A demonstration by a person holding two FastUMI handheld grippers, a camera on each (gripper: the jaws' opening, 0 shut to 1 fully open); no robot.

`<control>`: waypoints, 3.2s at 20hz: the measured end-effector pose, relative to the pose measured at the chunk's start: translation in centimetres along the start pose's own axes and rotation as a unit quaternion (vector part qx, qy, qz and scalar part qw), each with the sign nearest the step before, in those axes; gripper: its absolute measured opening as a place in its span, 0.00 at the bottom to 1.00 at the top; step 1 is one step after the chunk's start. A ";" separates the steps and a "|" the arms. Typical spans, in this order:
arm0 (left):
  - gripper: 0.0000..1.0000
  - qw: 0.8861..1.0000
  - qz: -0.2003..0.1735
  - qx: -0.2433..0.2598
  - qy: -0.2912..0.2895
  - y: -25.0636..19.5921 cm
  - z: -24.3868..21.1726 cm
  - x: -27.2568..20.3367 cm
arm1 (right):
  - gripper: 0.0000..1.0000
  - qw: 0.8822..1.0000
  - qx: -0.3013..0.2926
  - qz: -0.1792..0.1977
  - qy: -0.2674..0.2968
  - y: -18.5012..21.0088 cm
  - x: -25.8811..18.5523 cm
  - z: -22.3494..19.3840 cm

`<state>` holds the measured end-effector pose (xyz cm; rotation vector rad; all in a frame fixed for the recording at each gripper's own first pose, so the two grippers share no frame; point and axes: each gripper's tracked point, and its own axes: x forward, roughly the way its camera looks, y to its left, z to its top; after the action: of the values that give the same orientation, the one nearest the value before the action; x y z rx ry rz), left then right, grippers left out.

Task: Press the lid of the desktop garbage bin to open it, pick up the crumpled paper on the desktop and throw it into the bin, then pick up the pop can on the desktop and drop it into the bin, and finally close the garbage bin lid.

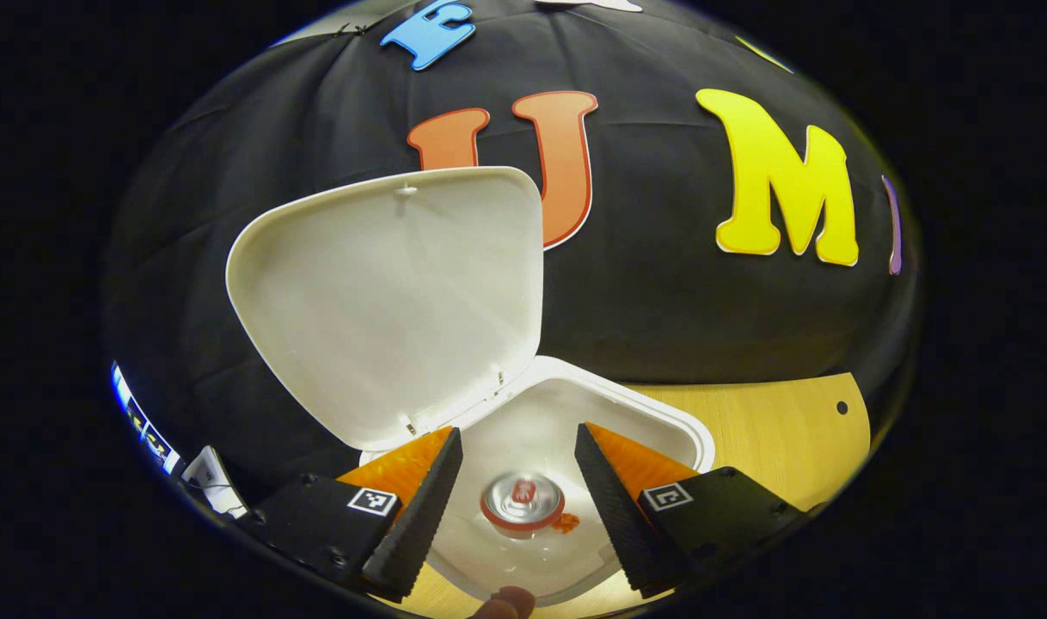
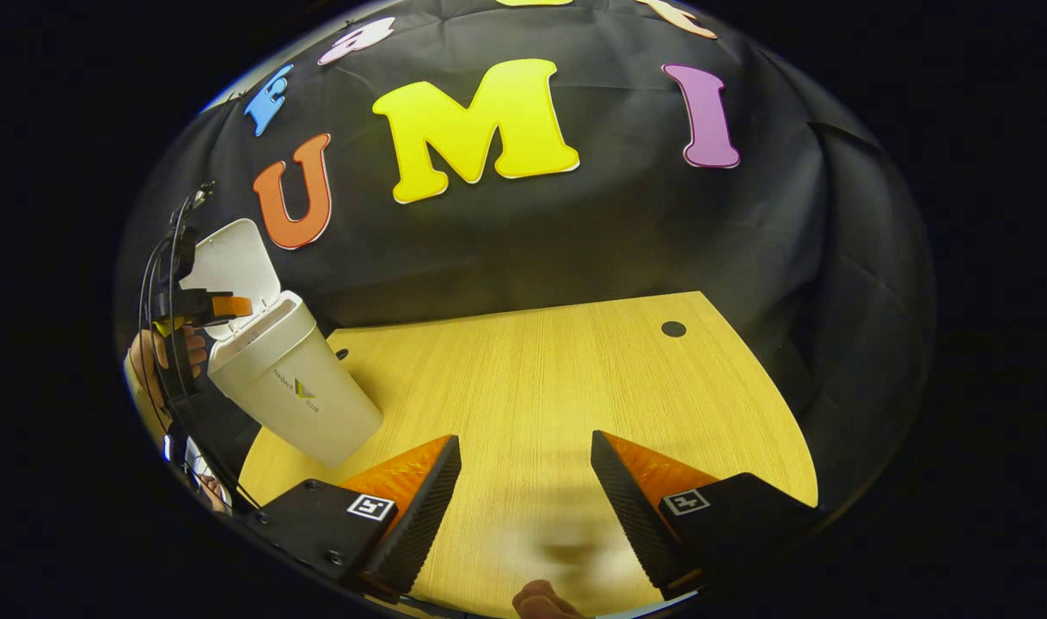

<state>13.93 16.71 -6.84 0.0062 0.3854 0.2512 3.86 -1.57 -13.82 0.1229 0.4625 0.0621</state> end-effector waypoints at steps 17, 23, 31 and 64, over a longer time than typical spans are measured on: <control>0.96 0.997 0.035 -0.042 -0.047 3.3 10.6 -5.5 | 0.93 1.000 0.005 0.008 -0.004 0.1 -0.9 -0.6; 0.96 0.994 0.055 -0.068 -0.068 6.0 15.7 -4.9 | 0.93 1.000 0.012 0.005 -0.013 -0.5 -0.5 0.5; 0.96 0.994 0.079 -0.073 -0.032 7.9 15.6 -0.9 | 0.97 1.000 0.015 0.006 0.000 -0.4 0.8 0.0; 1.00 0.992 0.061 -0.108 -0.004 -4.4 2.3 -5.6 | 0.93 0.998 -0.029 0.019 0.047 -5.5 0.7 -4.4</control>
<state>10.81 11.21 -2.83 -0.1830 0.3481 0.4129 2.73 -6.50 -18.77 0.0727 0.5527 0.1190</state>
